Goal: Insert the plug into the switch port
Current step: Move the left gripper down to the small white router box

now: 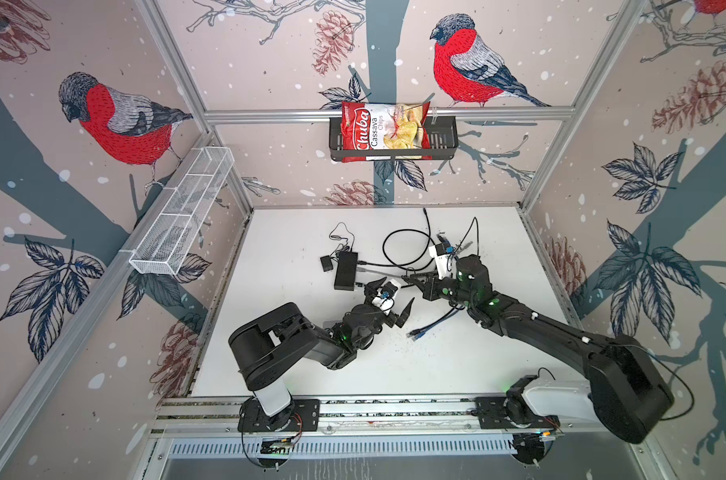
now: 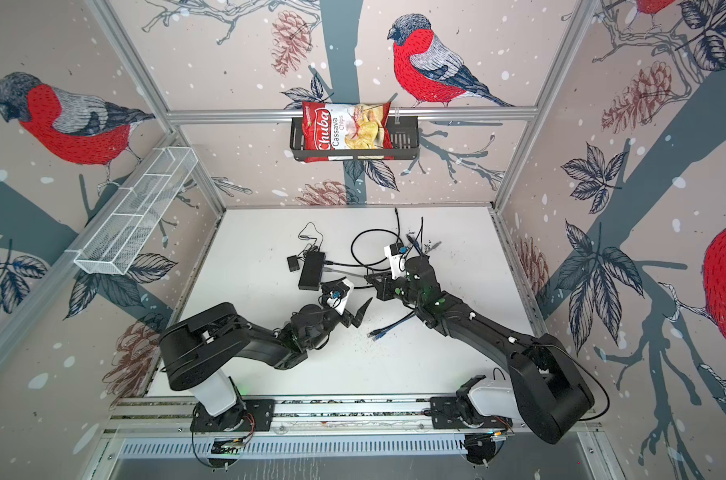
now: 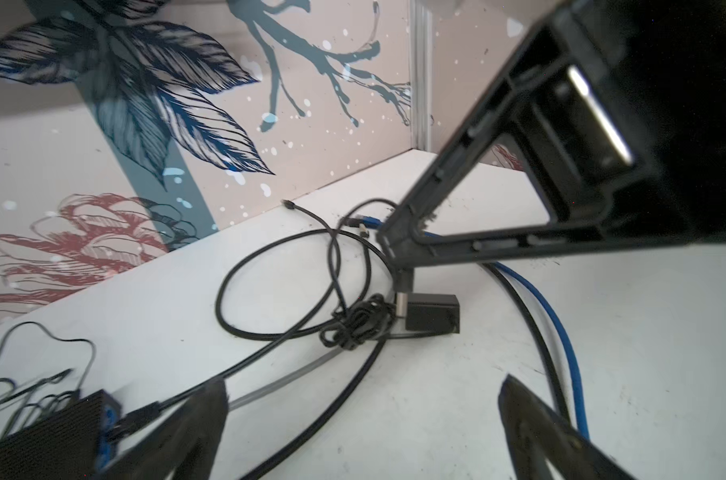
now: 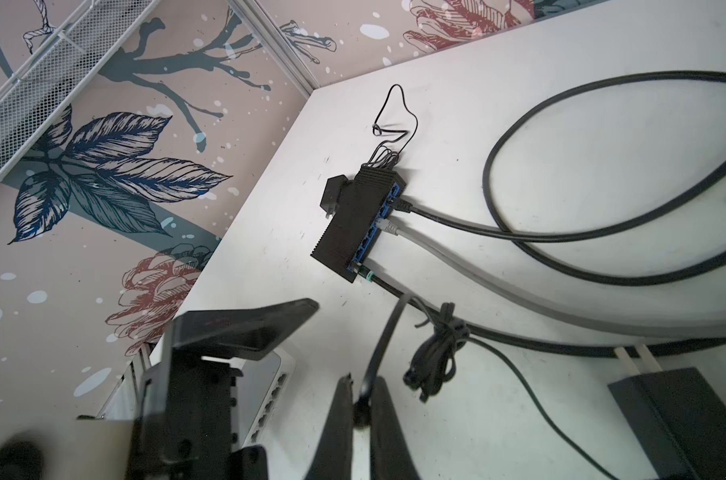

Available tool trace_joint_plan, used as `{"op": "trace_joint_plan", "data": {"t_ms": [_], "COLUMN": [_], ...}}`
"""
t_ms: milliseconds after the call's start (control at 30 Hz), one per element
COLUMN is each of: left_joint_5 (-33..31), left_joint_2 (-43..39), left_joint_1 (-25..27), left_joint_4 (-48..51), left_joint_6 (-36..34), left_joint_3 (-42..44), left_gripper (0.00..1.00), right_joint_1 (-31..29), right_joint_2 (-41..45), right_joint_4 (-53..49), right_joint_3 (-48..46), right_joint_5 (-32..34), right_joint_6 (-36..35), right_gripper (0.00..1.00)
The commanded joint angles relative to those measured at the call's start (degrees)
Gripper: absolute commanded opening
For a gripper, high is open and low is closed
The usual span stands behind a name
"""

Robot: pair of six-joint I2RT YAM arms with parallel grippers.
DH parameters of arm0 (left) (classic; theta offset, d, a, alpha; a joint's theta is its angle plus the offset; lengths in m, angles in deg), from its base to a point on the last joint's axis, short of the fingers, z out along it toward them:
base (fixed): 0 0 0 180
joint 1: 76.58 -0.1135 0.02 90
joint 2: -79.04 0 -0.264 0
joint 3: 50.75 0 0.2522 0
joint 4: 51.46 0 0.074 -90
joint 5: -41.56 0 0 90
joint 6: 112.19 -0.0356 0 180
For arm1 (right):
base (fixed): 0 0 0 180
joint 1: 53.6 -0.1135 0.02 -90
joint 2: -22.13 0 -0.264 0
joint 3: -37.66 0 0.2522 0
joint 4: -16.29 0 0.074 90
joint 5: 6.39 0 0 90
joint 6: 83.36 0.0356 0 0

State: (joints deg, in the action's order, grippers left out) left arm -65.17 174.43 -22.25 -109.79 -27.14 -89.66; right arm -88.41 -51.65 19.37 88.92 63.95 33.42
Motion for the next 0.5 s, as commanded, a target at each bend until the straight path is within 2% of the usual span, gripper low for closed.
{"op": "trace_joint_plan", "data": {"t_ms": [0,100,167,267,467], "left_joint_5": [-6.64,-8.85,-10.82,-12.83,-14.59], "left_joint_2": [-4.11,-9.25,-12.33,-15.63,-19.77], "left_joint_1": [0.03,-0.65,-1.45,-2.13,-4.92], "left_joint_4": [5.34,17.85,31.77,44.96,78.93], "left_joint_6": [4.51,10.29,16.45,22.42,43.53], "left_joint_3": [0.04,-2.27,-5.97,-8.9,-16.08], "left_gripper": [0.98,0.98,0.98,0.98,0.96], "right_joint_1": [0.26,0.35,0.41,0.42,0.29], "right_joint_2": [-0.2,-0.21,-0.28,-0.54,-2.09], "right_joint_4": [0.66,0.47,0.32,0.22,-2.02], "right_joint_3": [0.6,0.55,0.47,0.52,2.03], "right_joint_5": [0.68,0.84,1.07,1.29,1.99], "right_joint_6": [-1.4,-1.72,-1.9,-2.17,-3.12], "right_gripper": [0.02,0.03,0.03,0.03,0.03]}}
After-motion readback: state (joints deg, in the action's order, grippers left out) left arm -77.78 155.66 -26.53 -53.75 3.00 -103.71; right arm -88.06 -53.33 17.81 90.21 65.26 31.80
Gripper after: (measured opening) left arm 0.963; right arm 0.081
